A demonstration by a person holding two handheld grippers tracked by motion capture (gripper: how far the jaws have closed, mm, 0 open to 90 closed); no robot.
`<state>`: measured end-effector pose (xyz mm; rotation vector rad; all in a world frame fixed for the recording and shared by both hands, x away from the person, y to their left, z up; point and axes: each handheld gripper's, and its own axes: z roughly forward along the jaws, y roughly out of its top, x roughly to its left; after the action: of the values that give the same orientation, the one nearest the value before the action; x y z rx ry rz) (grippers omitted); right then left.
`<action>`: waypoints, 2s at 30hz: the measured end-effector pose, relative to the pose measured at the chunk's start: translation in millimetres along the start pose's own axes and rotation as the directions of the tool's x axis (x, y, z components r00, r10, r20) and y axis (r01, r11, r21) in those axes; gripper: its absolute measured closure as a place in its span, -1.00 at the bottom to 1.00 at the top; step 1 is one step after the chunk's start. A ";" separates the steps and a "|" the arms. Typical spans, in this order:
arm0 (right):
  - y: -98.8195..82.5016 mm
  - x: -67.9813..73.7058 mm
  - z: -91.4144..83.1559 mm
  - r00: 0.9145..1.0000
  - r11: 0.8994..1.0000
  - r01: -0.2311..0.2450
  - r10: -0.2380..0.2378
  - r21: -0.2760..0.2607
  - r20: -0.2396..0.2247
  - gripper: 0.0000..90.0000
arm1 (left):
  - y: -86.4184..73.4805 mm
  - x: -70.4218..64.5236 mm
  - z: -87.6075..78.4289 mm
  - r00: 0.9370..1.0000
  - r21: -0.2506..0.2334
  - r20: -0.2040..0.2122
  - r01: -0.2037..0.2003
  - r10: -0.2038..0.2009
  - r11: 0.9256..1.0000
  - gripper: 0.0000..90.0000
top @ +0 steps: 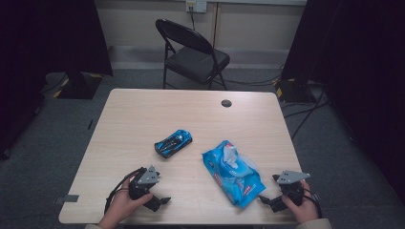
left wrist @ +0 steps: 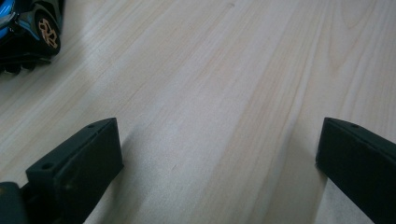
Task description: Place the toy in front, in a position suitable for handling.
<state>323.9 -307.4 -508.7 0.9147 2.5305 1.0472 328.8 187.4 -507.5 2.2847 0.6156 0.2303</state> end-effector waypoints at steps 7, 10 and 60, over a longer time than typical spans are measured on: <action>0.0 0.0 0.0 1.000 1.000 0.000 0.000 0.000 0.000 -1.00 | -0.4 -1.0 -0.7 1.000 0.001 -0.005 0.005 -0.005 1.000 -1.00; 0.0 0.0 0.0 1.000 1.000 -0.001 0.001 0.000 0.000 -1.00 | -0.8 -1.5 -1.5 1.000 -0.004 -0.005 0.016 -0.016 1.000 -0.96; 0.0 -0.1 0.0 1.000 1.000 0.000 0.000 0.000 0.000 -1.00 | 79.3 101.0 -1.9 0.967 -0.071 -0.139 0.208 -0.216 0.976 -0.65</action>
<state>324.0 -307.4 -508.7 0.9141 2.5308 1.0476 444.6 190.5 -451.9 2.1415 0.9115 0.3080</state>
